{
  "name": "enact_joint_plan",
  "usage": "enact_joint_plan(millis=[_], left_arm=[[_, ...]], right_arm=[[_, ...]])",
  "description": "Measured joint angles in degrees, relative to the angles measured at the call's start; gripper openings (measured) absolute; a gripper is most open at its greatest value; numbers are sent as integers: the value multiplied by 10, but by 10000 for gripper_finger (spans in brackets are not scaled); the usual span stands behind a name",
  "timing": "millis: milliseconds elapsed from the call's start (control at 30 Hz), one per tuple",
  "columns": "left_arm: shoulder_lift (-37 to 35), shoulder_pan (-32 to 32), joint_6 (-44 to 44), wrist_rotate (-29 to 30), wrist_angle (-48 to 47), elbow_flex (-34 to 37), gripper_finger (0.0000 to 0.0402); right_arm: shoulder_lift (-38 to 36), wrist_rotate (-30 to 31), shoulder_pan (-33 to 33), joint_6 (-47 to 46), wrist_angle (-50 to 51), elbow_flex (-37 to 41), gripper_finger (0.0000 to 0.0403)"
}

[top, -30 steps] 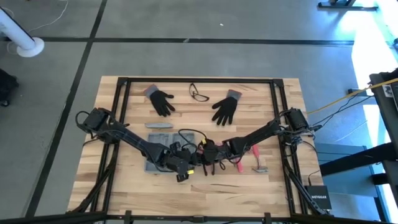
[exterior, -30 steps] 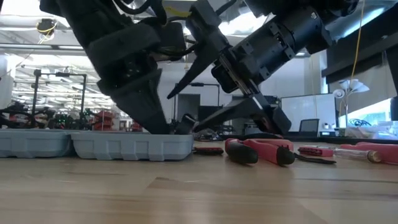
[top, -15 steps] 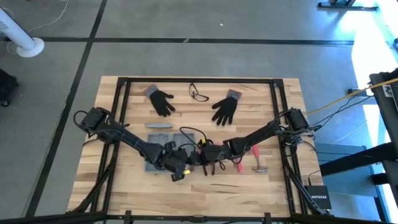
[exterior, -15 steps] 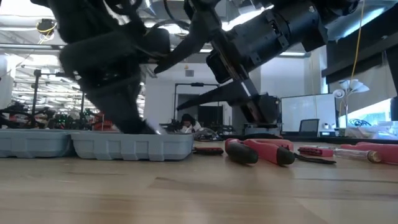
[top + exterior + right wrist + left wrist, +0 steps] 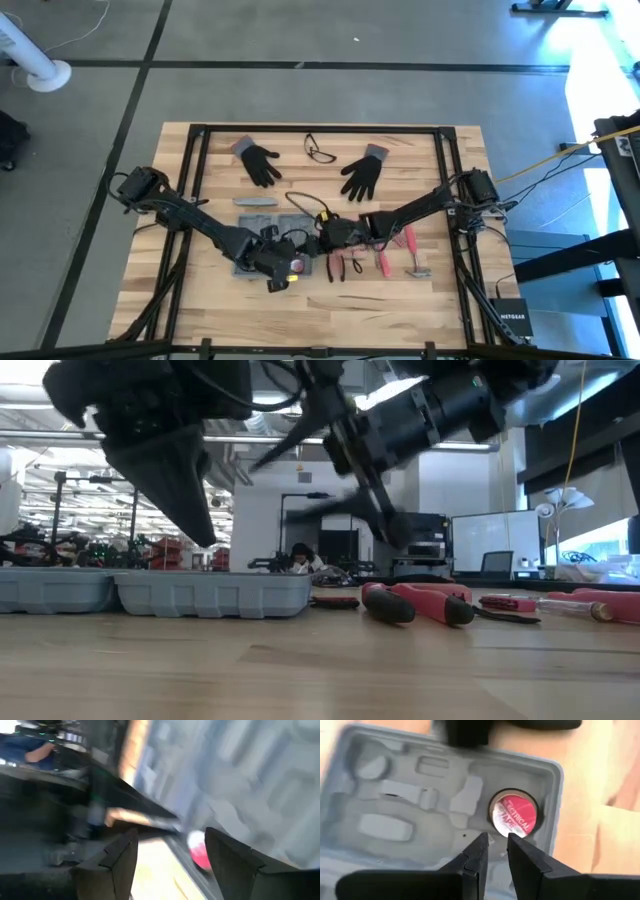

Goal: Prefit tool cases

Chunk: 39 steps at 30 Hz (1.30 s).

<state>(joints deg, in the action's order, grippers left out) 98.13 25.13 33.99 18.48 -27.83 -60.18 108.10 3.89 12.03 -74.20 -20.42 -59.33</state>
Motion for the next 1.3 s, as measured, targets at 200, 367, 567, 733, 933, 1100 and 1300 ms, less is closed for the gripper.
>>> enact_joint_plan(millis=[200, 367, 567, 733, 933, 1100, 1300], left_arm=[[0, -47, 0, -116, 35, 0, 70], [2, -77, -10, -135, 51, 0, 99], [8, -84, -31, -143, 65, 0, 147], [26, -83, -27, -144, 59, 0, 170], [52, -83, -16, -118, 69, 0, 172], [71, -87, -1, -109, 74, -2, 172], [73, -77, -20, -81, 72, -2, 167]], right_arm=[[-95, 20, -32, 126, 134, 0, 220], [-191, 75, -44, 196, 284, 0, 220], [-299, 150, -42, 220, 425, 0, 220], [-352, 180, -42, 215, 498, 0, 220], [-376, 209, -42, 214, 524, 0, 220], [-376, 210, -42, 214, 524, 0, 220], [-376, 229, -42, 216, 526, 0, 220]])
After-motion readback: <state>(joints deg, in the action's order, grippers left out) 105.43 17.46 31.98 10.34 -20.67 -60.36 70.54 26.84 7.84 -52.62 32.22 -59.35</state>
